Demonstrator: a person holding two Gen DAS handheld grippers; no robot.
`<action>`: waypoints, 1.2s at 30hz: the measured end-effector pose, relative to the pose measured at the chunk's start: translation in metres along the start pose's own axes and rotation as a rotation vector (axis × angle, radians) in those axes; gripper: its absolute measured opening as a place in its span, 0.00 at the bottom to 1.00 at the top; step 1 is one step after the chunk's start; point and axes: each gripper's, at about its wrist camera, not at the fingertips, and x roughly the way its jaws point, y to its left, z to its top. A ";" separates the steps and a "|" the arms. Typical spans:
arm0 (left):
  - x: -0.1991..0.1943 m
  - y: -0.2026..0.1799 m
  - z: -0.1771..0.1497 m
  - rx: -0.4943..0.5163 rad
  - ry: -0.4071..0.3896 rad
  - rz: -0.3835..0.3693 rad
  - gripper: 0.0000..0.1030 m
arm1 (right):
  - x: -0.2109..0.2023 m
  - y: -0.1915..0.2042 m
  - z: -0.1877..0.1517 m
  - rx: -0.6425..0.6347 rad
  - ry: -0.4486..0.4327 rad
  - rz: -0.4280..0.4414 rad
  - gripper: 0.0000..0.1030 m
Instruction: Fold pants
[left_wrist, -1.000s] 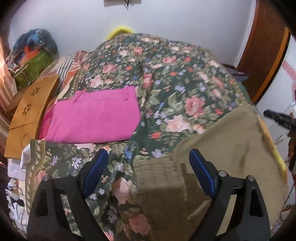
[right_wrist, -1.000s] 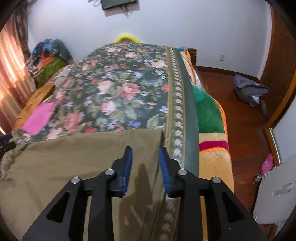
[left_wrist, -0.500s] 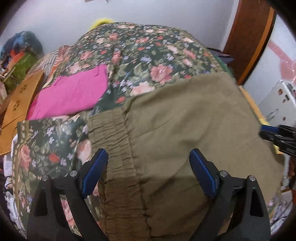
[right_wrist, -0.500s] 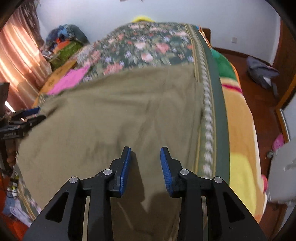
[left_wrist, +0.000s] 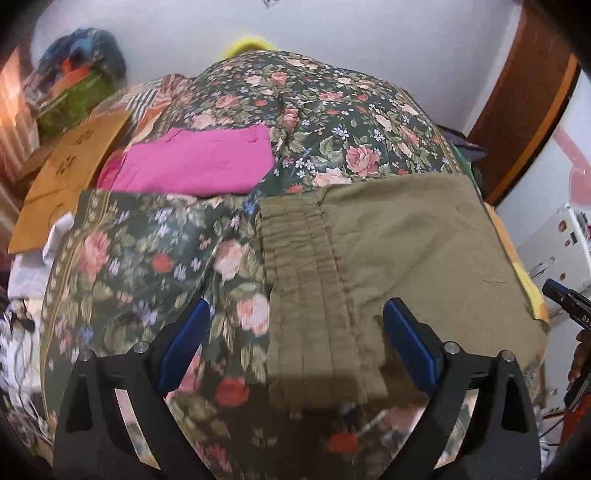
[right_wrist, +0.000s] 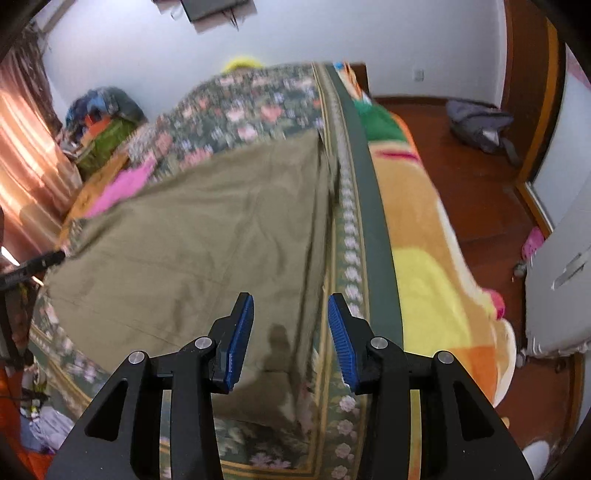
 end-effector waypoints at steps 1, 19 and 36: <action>-0.003 0.002 -0.003 -0.015 0.006 -0.012 0.93 | -0.006 0.007 0.004 -0.012 -0.028 0.004 0.37; 0.005 -0.023 -0.059 -0.171 0.125 -0.294 0.98 | 0.035 0.082 -0.013 -0.196 0.009 0.044 0.39; 0.036 -0.012 -0.025 -0.349 0.096 -0.409 0.99 | 0.039 0.080 -0.023 -0.192 0.020 0.077 0.39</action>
